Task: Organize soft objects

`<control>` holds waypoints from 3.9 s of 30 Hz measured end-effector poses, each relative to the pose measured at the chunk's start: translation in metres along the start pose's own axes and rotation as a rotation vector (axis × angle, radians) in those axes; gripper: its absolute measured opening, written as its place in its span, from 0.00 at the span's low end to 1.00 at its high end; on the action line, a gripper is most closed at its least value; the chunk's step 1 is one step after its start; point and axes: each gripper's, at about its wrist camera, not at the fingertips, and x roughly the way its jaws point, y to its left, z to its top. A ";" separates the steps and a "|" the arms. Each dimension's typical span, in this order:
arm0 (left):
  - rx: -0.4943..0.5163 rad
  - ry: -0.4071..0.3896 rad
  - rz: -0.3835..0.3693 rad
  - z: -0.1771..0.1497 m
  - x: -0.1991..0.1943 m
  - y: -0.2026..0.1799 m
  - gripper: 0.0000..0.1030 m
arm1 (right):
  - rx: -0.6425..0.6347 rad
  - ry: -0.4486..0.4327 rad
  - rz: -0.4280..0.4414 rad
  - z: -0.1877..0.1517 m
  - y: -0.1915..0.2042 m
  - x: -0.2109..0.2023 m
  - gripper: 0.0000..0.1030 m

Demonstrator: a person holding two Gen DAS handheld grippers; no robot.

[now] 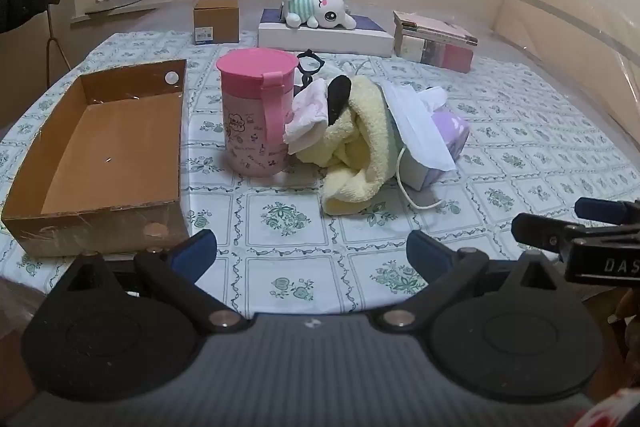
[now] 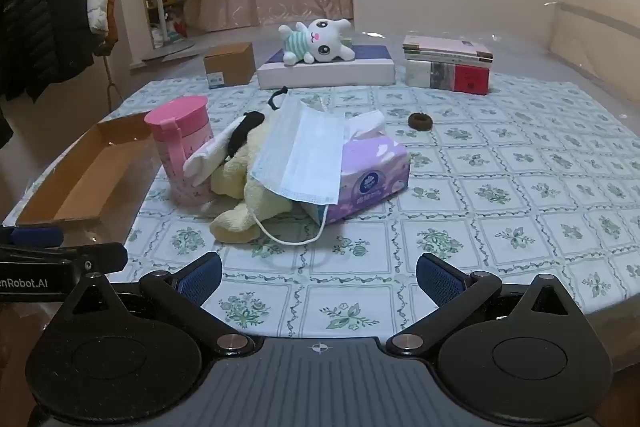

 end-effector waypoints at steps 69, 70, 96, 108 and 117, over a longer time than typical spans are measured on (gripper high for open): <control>0.002 -0.012 0.012 -0.001 0.007 -0.001 0.96 | -0.005 -0.005 -0.017 0.003 -0.005 0.001 1.00; 0.002 -0.012 0.012 -0.001 0.007 -0.001 0.96 | -0.006 -0.005 -0.017 0.003 -0.005 0.001 1.00; 0.002 -0.012 0.011 -0.002 0.006 -0.002 0.96 | -0.005 -0.006 -0.019 0.002 -0.005 0.002 1.00; -0.010 -0.014 0.008 -0.002 0.006 -0.001 0.96 | -0.006 -0.004 -0.019 0.002 -0.005 0.002 1.00; -0.014 -0.011 0.007 -0.001 0.007 0.000 0.96 | -0.002 0.006 -0.022 0.003 -0.005 0.007 1.00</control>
